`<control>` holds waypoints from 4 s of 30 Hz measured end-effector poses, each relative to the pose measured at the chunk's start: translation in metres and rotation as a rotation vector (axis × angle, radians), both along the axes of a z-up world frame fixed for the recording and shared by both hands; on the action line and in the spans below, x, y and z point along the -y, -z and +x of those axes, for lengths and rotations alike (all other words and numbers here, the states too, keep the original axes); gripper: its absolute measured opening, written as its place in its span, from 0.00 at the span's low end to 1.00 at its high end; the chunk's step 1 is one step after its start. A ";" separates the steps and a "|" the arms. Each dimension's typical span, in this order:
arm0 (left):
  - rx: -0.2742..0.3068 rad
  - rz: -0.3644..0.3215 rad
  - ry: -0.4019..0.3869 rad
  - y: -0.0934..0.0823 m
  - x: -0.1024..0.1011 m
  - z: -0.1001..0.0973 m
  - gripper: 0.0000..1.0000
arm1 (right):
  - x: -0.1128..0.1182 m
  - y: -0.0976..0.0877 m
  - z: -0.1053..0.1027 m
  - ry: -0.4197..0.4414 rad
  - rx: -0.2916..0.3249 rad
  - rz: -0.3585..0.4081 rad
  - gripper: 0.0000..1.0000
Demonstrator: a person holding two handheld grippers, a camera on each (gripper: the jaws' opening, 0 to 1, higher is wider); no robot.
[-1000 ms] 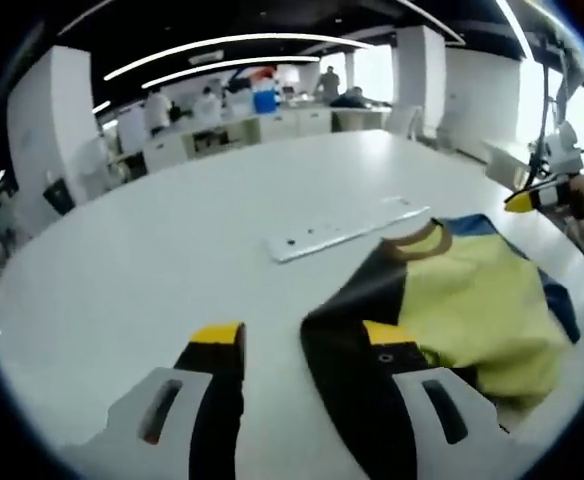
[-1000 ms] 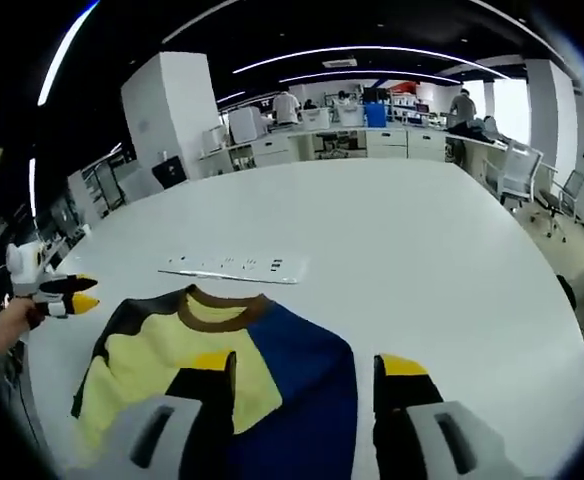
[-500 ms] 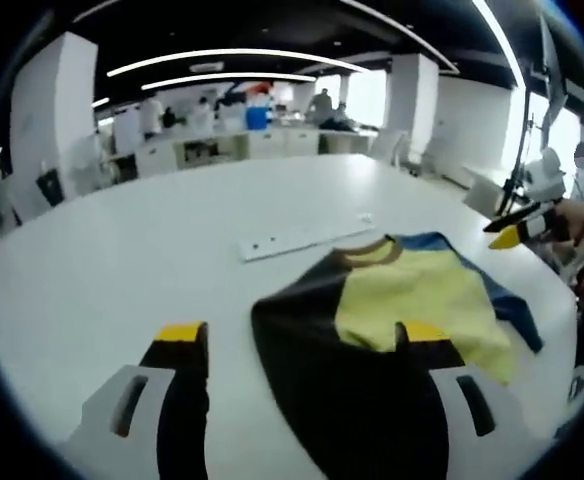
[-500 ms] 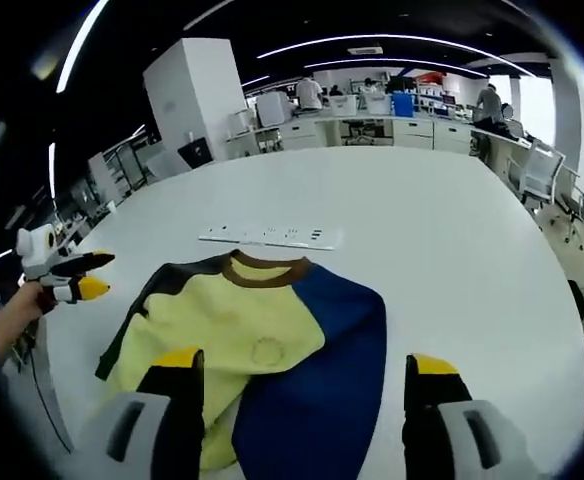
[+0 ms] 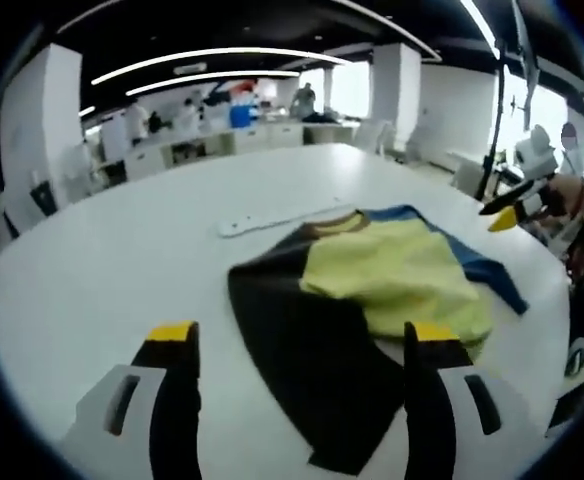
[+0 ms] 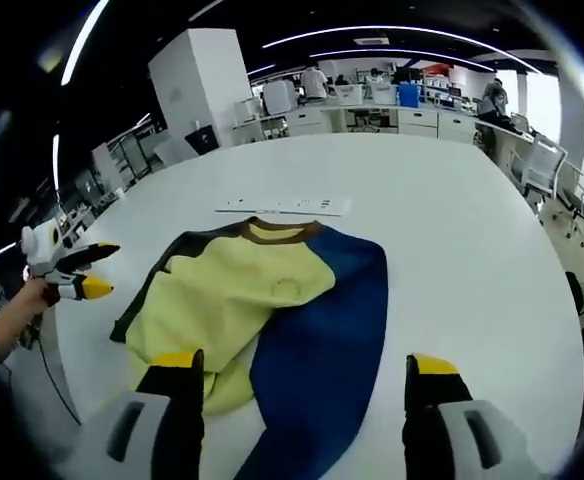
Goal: Fold the garment on the visible template until the final outline fits inside the template.
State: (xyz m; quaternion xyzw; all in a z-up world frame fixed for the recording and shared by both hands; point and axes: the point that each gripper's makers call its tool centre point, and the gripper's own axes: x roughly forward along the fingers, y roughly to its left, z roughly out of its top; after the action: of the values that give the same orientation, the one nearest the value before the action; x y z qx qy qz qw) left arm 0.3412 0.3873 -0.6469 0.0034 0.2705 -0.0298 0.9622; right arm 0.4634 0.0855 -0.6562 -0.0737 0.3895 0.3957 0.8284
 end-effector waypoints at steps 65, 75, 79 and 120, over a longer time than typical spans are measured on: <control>-0.110 0.046 -0.105 0.062 0.039 -0.035 0.00 | 0.053 0.061 -0.067 0.081 0.189 -0.172 0.00; -0.118 0.062 -0.113 0.057 0.017 -0.047 0.00 | 0.082 0.050 -0.047 0.135 0.202 -0.185 0.00; -0.124 0.080 -0.117 0.056 0.009 -0.049 0.00 | 0.088 0.049 -0.042 0.169 0.180 -0.162 0.00; -0.209 0.151 -0.234 0.065 -0.094 -0.066 0.00 | 0.156 0.052 0.035 0.288 0.127 -0.239 0.00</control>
State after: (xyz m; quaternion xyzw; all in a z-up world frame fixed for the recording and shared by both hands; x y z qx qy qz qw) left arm 0.2754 0.4809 -0.7115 0.0412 0.3693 0.1027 0.9227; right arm 0.4986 -0.0705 -0.7083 -0.1401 0.3871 0.2185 0.8847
